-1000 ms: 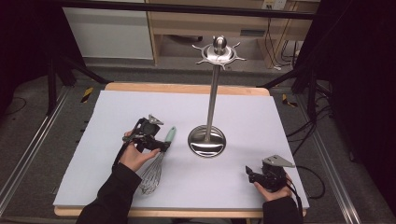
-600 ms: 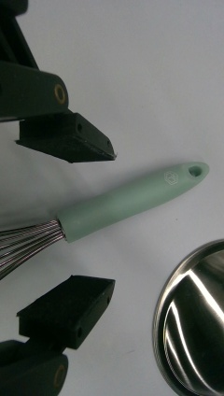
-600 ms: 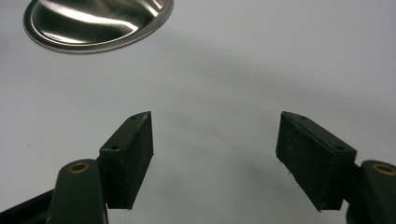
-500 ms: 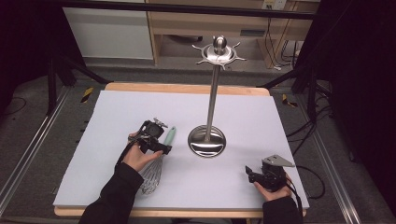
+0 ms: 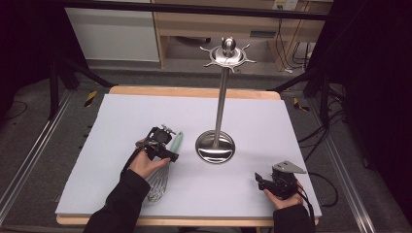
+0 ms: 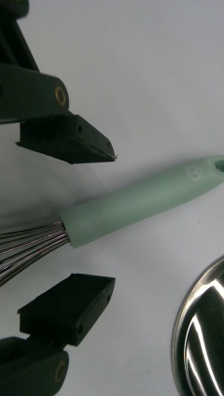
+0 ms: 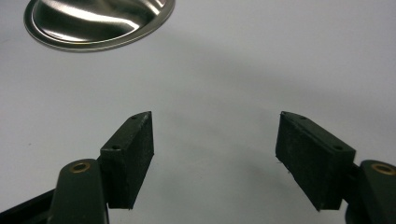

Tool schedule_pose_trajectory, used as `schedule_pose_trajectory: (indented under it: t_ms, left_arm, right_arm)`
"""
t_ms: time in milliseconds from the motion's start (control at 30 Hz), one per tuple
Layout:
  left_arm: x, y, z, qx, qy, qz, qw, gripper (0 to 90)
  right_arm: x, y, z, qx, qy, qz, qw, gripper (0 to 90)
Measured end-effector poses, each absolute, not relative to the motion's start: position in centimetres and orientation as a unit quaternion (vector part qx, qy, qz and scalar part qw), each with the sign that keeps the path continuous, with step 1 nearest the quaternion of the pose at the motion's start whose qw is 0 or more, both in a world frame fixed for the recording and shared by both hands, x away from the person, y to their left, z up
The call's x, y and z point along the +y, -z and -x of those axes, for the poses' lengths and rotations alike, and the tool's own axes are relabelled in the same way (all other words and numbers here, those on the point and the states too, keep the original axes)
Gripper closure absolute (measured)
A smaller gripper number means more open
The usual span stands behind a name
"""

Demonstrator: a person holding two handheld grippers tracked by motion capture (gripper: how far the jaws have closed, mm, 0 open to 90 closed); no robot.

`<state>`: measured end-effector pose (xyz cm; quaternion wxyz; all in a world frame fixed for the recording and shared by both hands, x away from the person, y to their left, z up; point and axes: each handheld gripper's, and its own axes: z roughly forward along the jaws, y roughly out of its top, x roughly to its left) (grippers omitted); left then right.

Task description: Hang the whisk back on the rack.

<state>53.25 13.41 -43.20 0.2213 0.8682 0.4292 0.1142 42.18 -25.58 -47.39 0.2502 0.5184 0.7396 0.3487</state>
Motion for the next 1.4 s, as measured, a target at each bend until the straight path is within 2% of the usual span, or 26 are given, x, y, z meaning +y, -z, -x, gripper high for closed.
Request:
schedule_pose_trajectory:
  t_ms: [867,1400]
  left_arm:
    - [12.9,45.0,-54.3,0.457,-0.077,-0.865,0.191,58.7]
    - [12.4,44.9,-54.6,0.475,-0.079,-0.859,0.174,63.3]
  right_arm:
    - [-25.5,47.5,-42.3,0.744,-0.346,-0.515,0.248,29.9]
    - [-25.4,47.4,-42.2,0.746,-0.345,-0.514,0.246,30.0]
